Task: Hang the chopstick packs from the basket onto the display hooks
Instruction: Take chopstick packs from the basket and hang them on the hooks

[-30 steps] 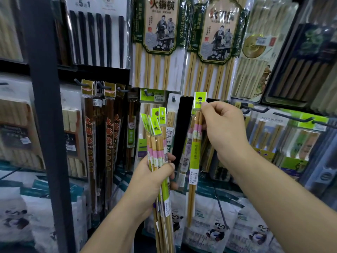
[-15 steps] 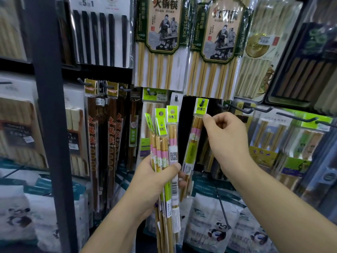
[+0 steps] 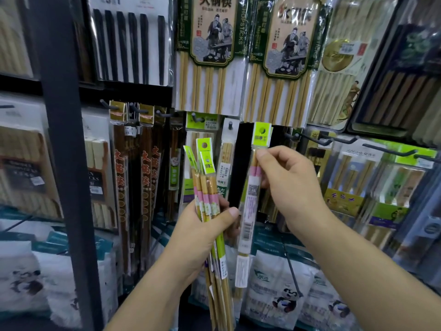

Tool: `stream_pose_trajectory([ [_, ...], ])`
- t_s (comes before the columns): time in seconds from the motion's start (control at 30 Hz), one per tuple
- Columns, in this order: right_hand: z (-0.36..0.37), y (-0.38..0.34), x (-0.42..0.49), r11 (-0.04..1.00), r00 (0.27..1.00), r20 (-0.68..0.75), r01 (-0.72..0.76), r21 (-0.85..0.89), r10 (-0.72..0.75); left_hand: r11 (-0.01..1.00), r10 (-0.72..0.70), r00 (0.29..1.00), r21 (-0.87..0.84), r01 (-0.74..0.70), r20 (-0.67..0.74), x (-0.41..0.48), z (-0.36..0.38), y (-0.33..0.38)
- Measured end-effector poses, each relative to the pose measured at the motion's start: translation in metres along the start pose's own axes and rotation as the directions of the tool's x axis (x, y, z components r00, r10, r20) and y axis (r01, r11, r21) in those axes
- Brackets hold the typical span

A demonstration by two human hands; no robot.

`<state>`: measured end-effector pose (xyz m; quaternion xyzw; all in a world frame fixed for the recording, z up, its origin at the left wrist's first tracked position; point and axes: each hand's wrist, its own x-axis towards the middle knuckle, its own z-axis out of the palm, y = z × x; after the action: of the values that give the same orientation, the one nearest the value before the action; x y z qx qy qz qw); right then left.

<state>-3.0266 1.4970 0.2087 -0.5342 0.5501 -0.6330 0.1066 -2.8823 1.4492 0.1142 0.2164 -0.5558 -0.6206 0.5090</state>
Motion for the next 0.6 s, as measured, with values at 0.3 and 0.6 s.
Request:
stream_pose_trajectory([
  [0.3,-0.003,0.002,0.014,0.998,0.996,-0.057,-0.062,-0.015,0.061,0.999,-0.028,0.999,-0.033,0.029,0.027,0.000,-0.003,-0.002],
  [0.6,-0.003,0.012,0.015,0.993,0.996,-0.035,-0.086,-0.077,0.083,0.997,-0.062,0.997,-0.050,0.065,0.054,0.000,-0.001,-0.002],
])
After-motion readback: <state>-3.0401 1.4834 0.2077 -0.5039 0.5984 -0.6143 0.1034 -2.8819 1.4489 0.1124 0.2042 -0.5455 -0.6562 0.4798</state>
